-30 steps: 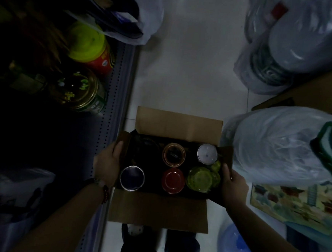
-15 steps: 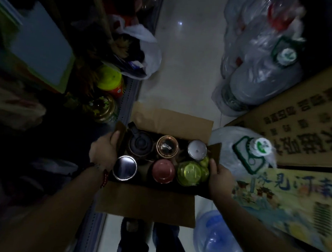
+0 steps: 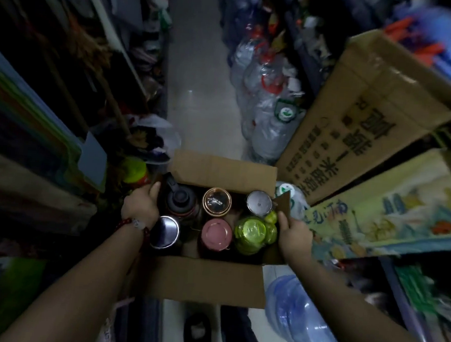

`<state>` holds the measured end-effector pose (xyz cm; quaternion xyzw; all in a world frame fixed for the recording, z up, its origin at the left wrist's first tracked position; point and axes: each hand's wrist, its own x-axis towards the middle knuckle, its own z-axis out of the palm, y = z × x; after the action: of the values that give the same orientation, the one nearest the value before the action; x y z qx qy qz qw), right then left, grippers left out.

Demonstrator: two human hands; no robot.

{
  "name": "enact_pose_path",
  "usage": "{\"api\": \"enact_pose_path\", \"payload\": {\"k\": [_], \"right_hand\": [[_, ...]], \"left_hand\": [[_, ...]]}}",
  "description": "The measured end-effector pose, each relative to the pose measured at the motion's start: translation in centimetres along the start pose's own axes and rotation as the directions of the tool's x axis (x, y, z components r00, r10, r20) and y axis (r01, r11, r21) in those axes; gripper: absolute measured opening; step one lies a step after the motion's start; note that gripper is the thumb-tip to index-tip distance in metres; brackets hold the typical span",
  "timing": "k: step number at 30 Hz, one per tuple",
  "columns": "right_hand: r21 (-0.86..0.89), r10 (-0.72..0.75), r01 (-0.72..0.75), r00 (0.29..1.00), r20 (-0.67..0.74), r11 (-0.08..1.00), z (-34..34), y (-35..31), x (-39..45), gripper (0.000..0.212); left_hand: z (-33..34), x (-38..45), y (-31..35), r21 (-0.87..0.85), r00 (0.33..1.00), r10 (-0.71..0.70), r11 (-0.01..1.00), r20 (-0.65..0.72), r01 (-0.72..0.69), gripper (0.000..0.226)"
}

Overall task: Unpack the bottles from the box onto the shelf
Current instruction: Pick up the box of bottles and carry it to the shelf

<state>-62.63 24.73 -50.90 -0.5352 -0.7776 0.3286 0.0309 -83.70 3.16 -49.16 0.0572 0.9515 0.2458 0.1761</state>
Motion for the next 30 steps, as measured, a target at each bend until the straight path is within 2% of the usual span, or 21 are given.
{"api": "enact_pose_path", "payload": {"k": [8,12,16,21,25,30], "right_hand": [[0.101,0.279,-0.270,0.957,-0.085,0.958,-7.6,4.6,-7.0,0.052],[0.170,0.351,-0.329,0.928,-0.123,0.929,-11.7,8.3,-11.2,0.049],[0.250,0.426,-0.379,0.888,-0.172,0.891,-15.4,12.4,-16.3,0.045],[0.328,0.558,-0.480,0.801,-0.215,0.814,-18.9,18.1,-23.3,0.043],[0.456,0.721,-0.582,0.653,-0.232,0.674,-20.7,22.7,-29.1,0.045],[0.548,0.849,-0.654,0.464,-0.254,0.522,-22.3,27.8,-35.6,0.044]], "left_hand": [[-1.6,-6.0,6.8,0.092,0.966,0.210,0.970,0.154,-0.225,0.053],[-1.5,-11.0,9.8,0.105,0.943,0.259,0.953,0.207,-0.284,0.051],[-0.5,-16.7,12.5,0.100,0.880,0.383,0.900,0.282,-0.424,0.049],[2.5,-23.2,15.3,0.015,0.754,0.522,0.818,0.399,-0.575,0.047],[5.7,-29.1,17.5,-0.003,0.634,0.613,0.720,0.472,-0.694,0.044],[10.7,-36.1,20.4,-0.082,0.435,0.658,0.601,0.615,-0.795,0.047]]}}
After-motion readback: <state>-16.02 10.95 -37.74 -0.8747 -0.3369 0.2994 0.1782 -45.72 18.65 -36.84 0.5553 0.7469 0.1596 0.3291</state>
